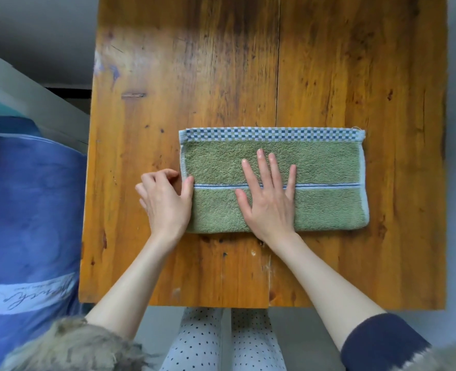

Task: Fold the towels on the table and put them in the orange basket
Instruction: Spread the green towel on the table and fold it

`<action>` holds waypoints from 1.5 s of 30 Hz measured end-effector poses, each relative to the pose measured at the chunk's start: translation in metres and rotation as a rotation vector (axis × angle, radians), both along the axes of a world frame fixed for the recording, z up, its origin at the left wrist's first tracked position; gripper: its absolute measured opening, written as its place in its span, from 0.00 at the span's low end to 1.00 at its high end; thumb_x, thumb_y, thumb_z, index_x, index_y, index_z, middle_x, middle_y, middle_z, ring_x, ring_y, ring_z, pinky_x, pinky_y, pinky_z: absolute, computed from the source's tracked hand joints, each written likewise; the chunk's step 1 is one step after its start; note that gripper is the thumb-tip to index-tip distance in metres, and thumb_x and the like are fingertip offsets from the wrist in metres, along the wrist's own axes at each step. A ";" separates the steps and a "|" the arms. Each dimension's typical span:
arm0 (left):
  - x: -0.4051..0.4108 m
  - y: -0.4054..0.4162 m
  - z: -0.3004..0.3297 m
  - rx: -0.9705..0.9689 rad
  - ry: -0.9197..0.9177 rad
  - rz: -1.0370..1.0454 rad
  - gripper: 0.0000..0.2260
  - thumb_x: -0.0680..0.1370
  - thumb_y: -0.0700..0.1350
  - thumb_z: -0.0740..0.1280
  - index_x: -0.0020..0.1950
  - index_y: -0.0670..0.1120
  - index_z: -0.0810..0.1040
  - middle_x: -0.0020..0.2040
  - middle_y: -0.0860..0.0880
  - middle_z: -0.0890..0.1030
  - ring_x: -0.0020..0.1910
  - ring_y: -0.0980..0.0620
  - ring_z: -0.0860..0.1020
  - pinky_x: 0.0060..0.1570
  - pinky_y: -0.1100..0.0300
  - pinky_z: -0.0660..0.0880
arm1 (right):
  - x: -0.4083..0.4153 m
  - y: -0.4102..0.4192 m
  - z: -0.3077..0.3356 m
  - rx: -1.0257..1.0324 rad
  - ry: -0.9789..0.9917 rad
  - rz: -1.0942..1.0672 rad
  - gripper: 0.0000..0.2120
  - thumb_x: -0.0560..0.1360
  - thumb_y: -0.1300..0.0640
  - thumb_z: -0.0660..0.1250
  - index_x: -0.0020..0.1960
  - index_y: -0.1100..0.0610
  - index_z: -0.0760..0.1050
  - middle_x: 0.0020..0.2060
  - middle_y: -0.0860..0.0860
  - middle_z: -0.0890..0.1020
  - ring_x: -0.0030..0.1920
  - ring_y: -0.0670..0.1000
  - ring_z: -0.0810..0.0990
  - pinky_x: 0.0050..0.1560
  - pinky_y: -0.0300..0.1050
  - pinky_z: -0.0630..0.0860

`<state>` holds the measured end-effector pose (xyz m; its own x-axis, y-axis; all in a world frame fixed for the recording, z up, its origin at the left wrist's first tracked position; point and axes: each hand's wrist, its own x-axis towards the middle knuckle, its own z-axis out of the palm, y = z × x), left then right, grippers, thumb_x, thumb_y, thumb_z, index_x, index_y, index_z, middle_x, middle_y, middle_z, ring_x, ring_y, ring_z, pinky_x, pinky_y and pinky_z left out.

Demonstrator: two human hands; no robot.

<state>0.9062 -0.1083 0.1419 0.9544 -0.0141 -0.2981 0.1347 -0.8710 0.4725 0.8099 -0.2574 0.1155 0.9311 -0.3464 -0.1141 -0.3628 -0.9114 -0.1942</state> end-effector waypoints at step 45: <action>-0.017 -0.129 0.115 -0.536 0.387 -0.351 0.07 0.75 0.37 0.68 0.51 0.43 0.74 0.41 0.48 0.73 0.35 0.54 0.76 0.32 0.59 0.81 | -0.097 -0.073 0.068 0.519 -0.271 -0.297 0.18 0.78 0.63 0.60 0.67 0.59 0.70 0.60 0.53 0.75 0.54 0.49 0.78 0.52 0.36 0.72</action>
